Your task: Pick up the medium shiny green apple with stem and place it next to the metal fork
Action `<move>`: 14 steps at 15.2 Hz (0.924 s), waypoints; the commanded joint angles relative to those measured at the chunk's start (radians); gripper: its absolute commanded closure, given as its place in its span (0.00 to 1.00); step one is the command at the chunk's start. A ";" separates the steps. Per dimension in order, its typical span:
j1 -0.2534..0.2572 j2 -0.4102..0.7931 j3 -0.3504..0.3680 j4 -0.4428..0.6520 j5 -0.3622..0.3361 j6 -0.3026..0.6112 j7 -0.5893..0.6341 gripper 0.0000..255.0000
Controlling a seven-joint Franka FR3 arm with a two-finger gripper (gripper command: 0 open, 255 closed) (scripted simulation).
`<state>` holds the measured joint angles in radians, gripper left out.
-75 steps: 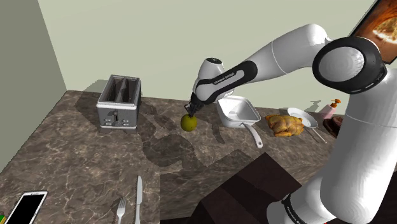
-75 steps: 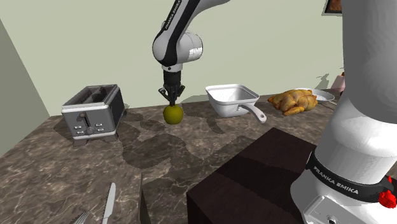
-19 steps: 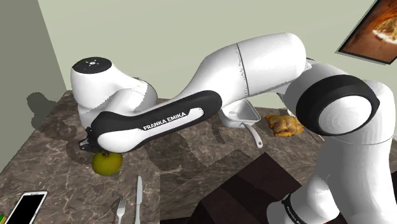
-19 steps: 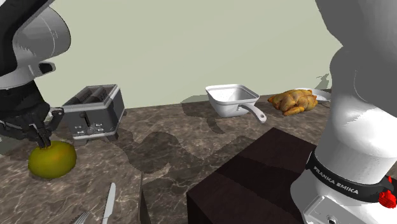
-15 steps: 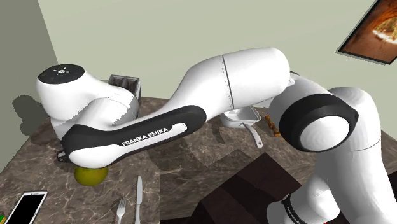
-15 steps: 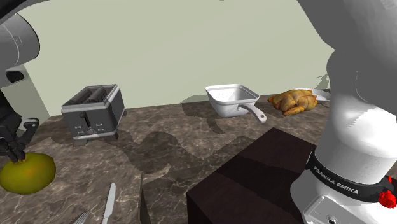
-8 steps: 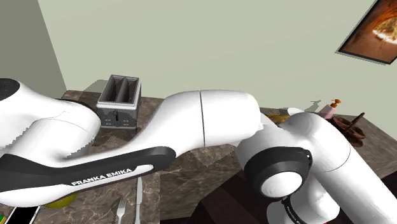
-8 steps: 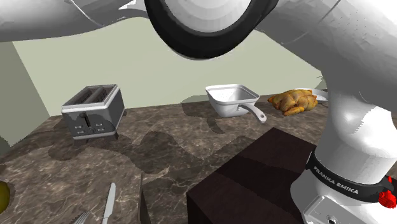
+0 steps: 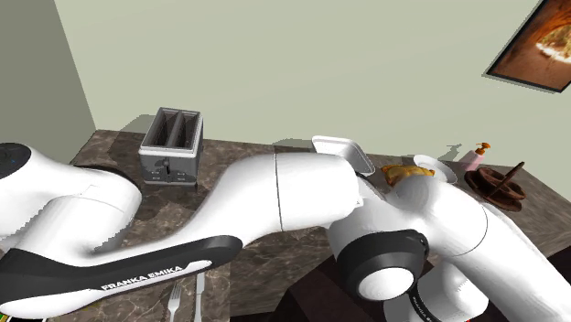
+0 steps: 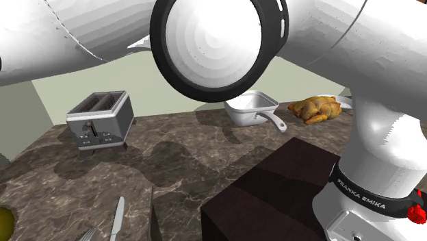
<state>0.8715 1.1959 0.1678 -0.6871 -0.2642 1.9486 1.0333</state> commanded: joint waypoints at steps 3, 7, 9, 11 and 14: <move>0.001 0.030 -0.002 0.001 -0.002 0.030 0.003 1.00; 0.003 0.072 -0.005 0.024 -0.004 0.049 0.004 1.00; 0.005 0.088 -0.006 0.036 -0.004 0.054 0.004 1.00; 0.005 0.088 -0.006 0.035 -0.004 0.054 0.004 1.00; 0.005 0.088 -0.006 0.036 -0.004 0.054 0.004 1.00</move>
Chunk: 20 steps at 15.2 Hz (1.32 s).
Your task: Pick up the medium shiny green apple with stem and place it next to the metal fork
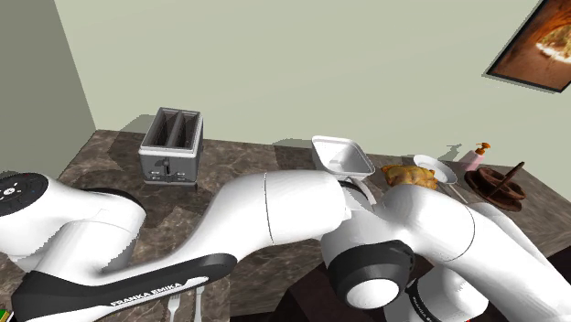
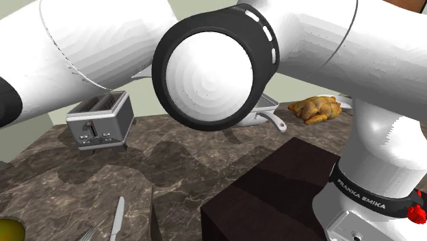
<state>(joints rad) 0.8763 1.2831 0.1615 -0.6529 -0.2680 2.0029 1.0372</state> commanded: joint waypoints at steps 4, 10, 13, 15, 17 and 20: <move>0.000 0.001 0.000 0.002 0.000 0.000 0.000 0.00; -0.006 -0.080 0.005 -0.081 -0.001 -0.001 0.008 0.00; -0.009 -0.136 0.009 -0.123 0.000 -0.016 0.012 0.00; -0.009 -0.136 0.009 -0.123 0.000 -0.016 0.012 0.00; -0.009 -0.136 0.009 -0.123 0.000 -0.015 0.012 0.00; -0.009 -0.136 0.009 -0.123 0.000 -0.016 0.012 0.00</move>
